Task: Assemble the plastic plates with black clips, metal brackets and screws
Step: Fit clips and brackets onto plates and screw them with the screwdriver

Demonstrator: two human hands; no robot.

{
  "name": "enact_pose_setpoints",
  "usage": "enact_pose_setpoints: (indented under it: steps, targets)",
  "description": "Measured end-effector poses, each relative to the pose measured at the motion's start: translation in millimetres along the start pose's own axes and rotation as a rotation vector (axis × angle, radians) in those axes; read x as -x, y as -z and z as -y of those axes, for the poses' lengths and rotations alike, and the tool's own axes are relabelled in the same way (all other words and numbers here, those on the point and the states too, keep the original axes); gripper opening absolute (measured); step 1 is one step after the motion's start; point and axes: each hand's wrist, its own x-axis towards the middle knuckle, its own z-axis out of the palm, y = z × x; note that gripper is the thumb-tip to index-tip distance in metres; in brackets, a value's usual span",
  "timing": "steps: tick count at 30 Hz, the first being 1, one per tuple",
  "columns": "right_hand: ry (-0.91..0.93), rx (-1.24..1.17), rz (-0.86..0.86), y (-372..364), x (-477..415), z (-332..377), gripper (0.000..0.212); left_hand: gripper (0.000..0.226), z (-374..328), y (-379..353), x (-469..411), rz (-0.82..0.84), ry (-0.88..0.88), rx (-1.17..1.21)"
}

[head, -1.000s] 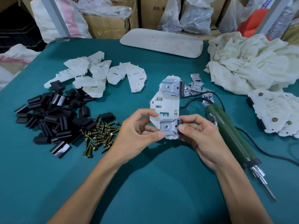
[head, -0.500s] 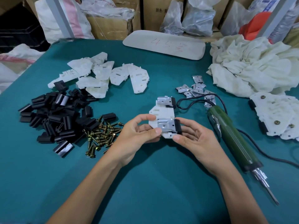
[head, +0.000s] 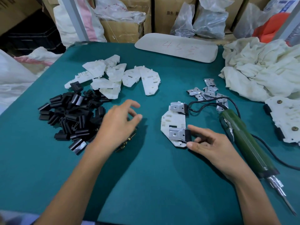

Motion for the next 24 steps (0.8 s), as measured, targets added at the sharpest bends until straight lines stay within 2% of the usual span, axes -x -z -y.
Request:
enact_pose_setpoints:
  steps: [3, 6, 10, 12, 16, 18, 20, 24]
  targets:
    - [-0.015, -0.013, -0.072, 0.6, 0.0, 1.3, 0.06, 0.009, 22.2, 28.0, -11.3, 0.043, 0.031, -0.126]
    - [0.033, -0.061, -0.155, -0.1, -1.6, 3.8, 0.043, 0.003, 26.1, 31.8, -8.6, 0.167, 0.01, -0.155]
    - [0.127, -0.063, -0.242, -5.2, -2.1, 7.2, 0.028, 0.023, 15.6, 14.7, 0.5, 0.219, -0.113, -0.359]
    - [0.176, 0.009, -0.253, -10.9, -3.2, 11.8, 0.026, 0.026, 9.8, 9.4, 2.7, 0.253, -0.184, -0.453]
    - [0.222, 0.493, -0.176, -23.3, -15.7, 30.4, 0.023, 0.024, 6.8, 4.2, 6.5, 0.262, -0.272, -0.498]
    - [0.147, 0.692, -0.173, -31.1, -22.5, 41.8, 0.032, 0.023, 7.8, 2.6, 9.0, 0.266, -0.292, -0.484]
    - [0.121, 0.785, -0.157, -43.8, -25.5, 50.7, 0.043, 0.024, 9.1, 0.3, 9.9, 0.258, -0.314, -0.496]
    - [0.206, 1.256, -0.006, -76.8, -33.6, 56.6, 0.059, 0.025, 12.0, -2.2, 9.4, 0.225, -0.336, -0.507]
